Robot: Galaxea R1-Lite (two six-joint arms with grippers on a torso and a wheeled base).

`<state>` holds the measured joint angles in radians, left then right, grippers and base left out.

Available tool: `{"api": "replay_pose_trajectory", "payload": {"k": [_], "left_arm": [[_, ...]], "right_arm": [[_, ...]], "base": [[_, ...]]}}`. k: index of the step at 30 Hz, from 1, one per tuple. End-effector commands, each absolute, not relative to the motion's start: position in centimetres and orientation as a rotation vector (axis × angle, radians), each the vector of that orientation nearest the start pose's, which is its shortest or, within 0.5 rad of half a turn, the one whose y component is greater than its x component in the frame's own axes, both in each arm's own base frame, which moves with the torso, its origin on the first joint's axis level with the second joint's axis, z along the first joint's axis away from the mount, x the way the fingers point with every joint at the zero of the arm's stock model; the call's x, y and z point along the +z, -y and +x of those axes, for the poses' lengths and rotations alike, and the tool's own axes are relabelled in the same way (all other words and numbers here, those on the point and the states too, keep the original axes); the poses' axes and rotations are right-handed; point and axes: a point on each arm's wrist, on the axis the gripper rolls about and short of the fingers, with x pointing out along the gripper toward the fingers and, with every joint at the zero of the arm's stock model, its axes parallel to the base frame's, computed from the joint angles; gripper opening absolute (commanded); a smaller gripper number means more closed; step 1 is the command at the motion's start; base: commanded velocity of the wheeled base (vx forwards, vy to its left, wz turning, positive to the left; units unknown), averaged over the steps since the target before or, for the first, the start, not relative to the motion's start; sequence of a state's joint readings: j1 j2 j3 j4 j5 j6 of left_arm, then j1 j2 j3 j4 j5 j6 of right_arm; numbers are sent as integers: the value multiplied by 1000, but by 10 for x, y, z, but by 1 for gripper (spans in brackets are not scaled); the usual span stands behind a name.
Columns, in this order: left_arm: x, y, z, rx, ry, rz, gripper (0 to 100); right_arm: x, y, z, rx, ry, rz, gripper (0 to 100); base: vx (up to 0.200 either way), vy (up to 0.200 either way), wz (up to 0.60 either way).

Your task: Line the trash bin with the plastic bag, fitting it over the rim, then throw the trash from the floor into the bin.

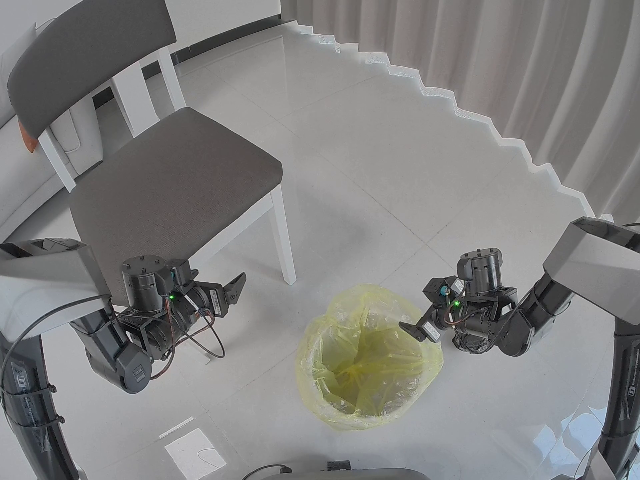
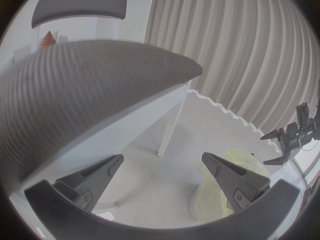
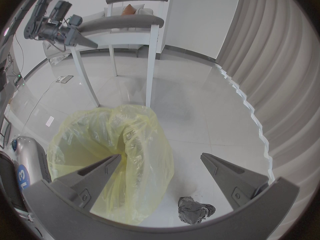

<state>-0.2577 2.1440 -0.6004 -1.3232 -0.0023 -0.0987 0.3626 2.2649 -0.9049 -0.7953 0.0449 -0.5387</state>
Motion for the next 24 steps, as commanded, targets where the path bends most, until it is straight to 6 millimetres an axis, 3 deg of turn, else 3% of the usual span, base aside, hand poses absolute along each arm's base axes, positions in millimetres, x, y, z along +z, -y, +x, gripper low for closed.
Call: {"api": "replay_pose_trajectory", "payload": {"k": [1,7,24], "left_arm": [[54,84,331,-237,-221,-73,100],[43,77,328,-220,-225,-76,100],[24,85,329,-240,-264,-68,100]], "right_arm": [[-4,-126,380,517,-483,-633,100],[-2,-114,390,486,-478,-622,100],[-53,-110,409,500,-599,-610,100]], "base": [[0,0,0],[0,0,0],[0,0,0]]}}
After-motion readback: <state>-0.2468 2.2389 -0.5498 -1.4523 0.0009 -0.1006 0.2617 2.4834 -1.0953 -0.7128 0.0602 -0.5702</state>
